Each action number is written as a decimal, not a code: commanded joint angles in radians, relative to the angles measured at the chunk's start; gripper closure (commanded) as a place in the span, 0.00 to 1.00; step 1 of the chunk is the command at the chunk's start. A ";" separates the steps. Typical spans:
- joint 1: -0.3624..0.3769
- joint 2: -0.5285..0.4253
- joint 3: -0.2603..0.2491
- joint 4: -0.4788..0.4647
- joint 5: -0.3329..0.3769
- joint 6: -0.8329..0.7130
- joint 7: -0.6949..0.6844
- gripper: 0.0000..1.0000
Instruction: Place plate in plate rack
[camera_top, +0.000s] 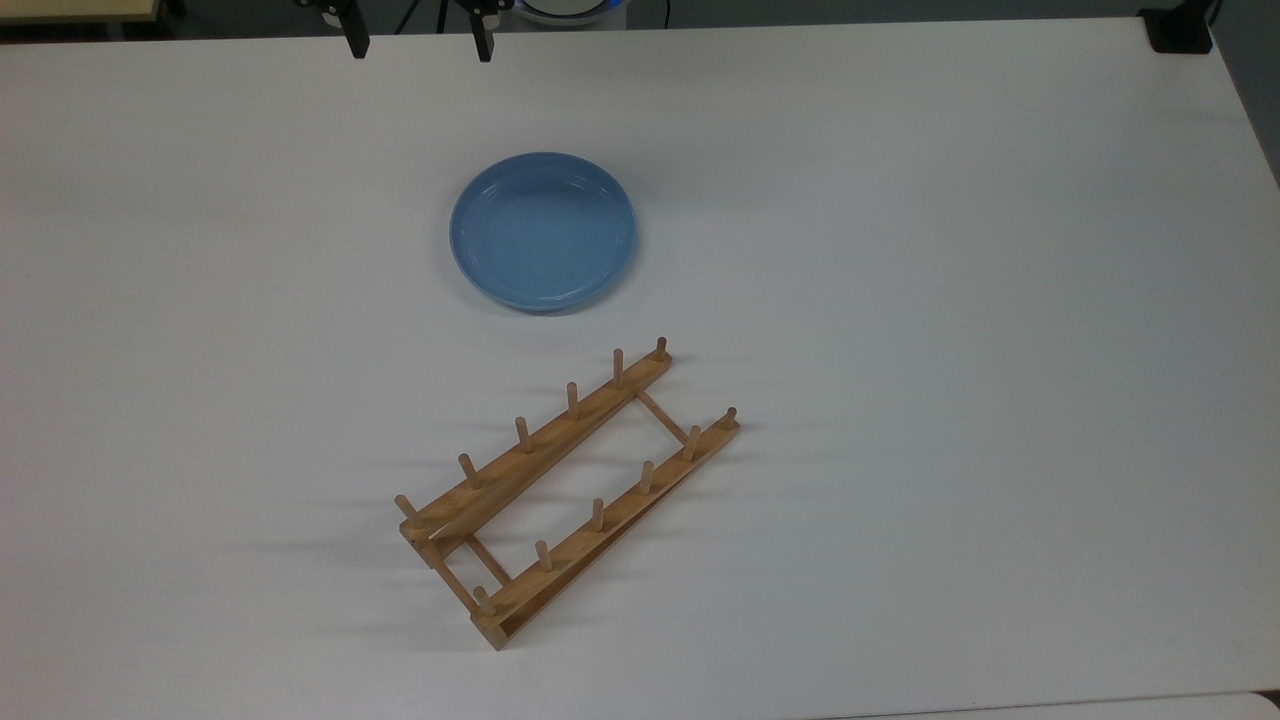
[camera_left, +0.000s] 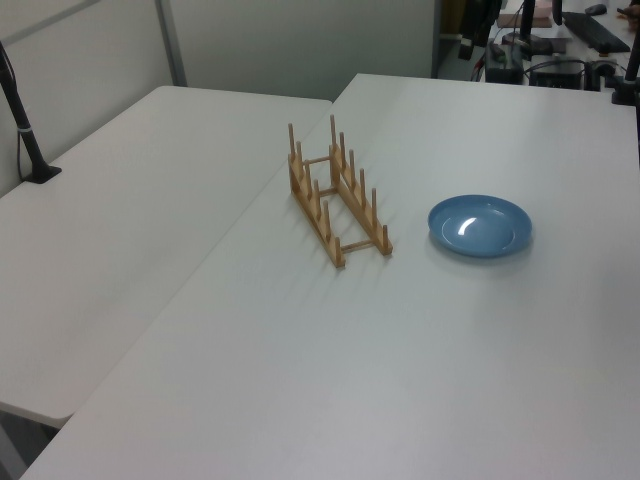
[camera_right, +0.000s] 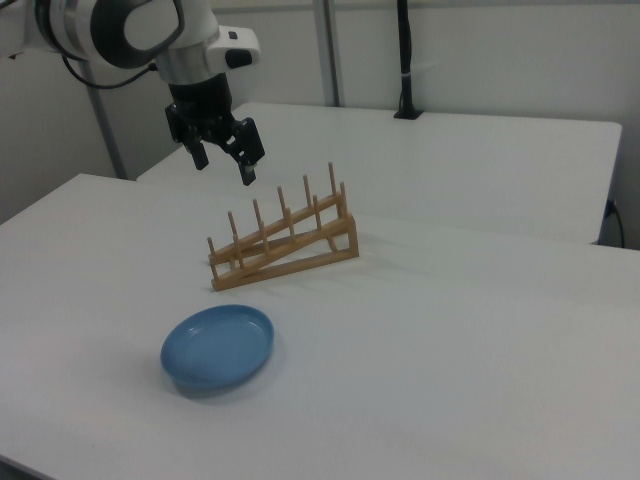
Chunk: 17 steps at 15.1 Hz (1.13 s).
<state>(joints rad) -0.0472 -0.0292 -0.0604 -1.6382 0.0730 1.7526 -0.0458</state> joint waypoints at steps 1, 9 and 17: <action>0.012 -0.011 -0.004 -0.015 -0.012 0.010 -0.008 0.00; 0.004 -0.014 -0.001 -0.019 -0.022 0.004 -0.130 0.00; -0.017 -0.009 0.001 -0.141 -0.134 0.039 -0.293 0.00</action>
<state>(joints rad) -0.0643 -0.0278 -0.0607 -1.6718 0.0168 1.7393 -0.3058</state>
